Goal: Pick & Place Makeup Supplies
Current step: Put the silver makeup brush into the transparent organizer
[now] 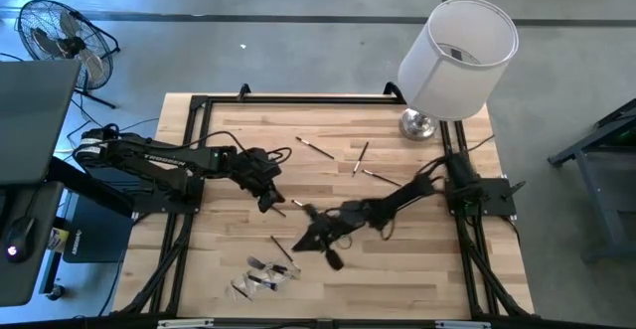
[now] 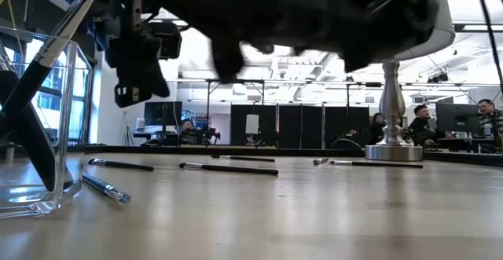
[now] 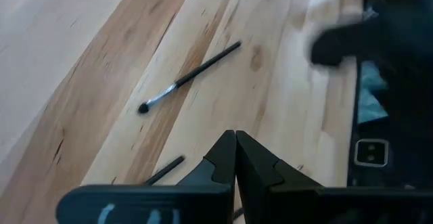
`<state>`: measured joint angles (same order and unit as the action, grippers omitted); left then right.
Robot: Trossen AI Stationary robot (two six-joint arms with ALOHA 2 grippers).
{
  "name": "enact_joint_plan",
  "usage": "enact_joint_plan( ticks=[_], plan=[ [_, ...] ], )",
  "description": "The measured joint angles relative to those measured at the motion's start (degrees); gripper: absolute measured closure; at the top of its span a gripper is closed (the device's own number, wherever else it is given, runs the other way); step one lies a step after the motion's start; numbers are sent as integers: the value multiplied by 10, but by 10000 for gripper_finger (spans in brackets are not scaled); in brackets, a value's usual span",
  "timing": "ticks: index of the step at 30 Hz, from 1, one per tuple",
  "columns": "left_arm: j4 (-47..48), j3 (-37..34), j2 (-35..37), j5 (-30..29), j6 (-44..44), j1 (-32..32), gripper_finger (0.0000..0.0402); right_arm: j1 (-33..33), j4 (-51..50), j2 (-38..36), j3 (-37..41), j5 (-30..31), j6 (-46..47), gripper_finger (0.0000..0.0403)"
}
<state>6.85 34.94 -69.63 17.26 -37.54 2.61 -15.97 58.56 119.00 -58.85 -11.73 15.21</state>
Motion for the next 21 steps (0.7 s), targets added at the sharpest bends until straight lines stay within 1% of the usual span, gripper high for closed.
enact_joint_plan(
  ticks=[3,6,10,12,14,16,19,21],
  plan=[
    [-24,0,0,-5,0,0,401,-1,-100,-88,69,50,17,391],
    [-34,0,0,-15,-2,0,401,-6,-201,-179,133,106,40,399],
    [-53,0,0,-24,2,0,401,-15,-327,-288,192,188,117,398],
    [-55,0,0,-28,22,-2,401,-15,-384,-329,210,209,154,398],
    [-53,0,0,-33,50,-6,401,-14,-432,-355,218,214,172,401],
    [-50,0,0,-35,79,-13,401,-13,-452,-364,221,214,173,400],
    [-41,0,0,-46,101,-24,401,-12,-462,-358,223,201,157,400],
    [-31,0,0,-65,101,-31,401,-12,-458,-345,223,202,154,401]
  ],
)
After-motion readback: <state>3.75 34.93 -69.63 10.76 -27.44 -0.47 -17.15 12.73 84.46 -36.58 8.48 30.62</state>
